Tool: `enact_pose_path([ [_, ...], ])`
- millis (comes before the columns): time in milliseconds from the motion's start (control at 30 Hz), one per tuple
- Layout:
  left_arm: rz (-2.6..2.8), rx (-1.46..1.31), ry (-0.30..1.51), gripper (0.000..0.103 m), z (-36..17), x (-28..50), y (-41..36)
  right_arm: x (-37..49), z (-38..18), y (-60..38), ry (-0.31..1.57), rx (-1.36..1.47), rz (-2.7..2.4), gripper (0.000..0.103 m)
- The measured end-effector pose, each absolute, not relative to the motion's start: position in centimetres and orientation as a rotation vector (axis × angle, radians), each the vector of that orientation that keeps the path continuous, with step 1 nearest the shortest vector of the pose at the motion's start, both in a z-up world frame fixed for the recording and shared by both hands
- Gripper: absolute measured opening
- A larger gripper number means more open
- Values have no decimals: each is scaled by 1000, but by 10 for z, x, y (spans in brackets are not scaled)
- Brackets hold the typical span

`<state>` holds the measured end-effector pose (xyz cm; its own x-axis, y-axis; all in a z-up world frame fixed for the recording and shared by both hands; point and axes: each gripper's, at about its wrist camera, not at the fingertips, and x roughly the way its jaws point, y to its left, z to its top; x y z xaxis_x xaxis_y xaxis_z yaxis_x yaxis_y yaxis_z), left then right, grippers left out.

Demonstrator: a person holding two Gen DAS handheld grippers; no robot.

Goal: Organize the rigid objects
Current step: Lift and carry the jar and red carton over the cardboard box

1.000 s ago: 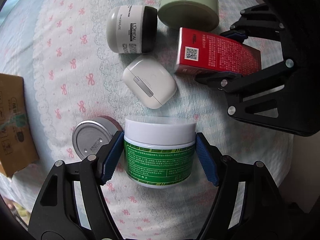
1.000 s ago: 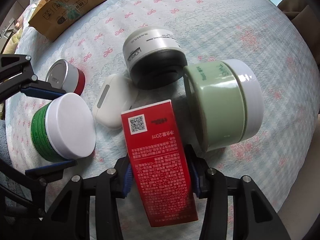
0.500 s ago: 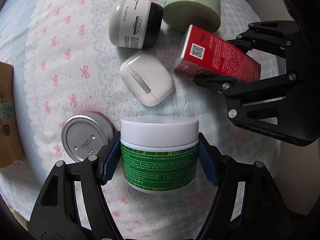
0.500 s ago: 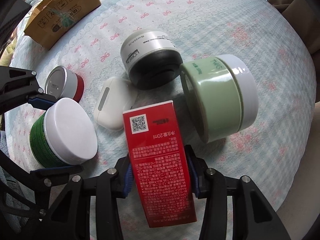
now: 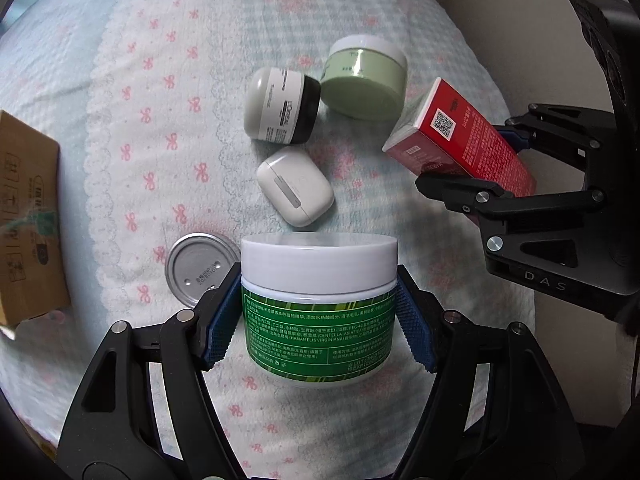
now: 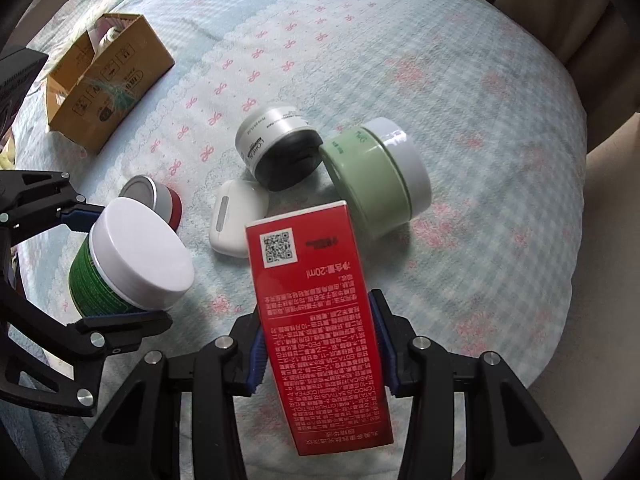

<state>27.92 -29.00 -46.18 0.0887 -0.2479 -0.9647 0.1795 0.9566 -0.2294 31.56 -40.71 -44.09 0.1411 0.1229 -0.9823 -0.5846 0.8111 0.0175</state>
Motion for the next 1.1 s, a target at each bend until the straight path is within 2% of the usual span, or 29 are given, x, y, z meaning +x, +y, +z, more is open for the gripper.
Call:
enact_pose_path([
  [300, -283, -84, 1268, 68, -343, 268, -268, 299, -333, -394, 1282, -341, 425, 41],
  [633, -192, -142, 1103, 68, -223, 257, -187, 286, -229, -325, 1189, -315, 450, 42],
  [867, -134, -178, 1068, 68, -192, 241, -99, 283, -185, -257, 1128, -244, 460, 42],
  [1100, -138, -200, 1065, 68, -188, 238, 5, 286, -174, -178, 1134, -112, 389, 42],
])
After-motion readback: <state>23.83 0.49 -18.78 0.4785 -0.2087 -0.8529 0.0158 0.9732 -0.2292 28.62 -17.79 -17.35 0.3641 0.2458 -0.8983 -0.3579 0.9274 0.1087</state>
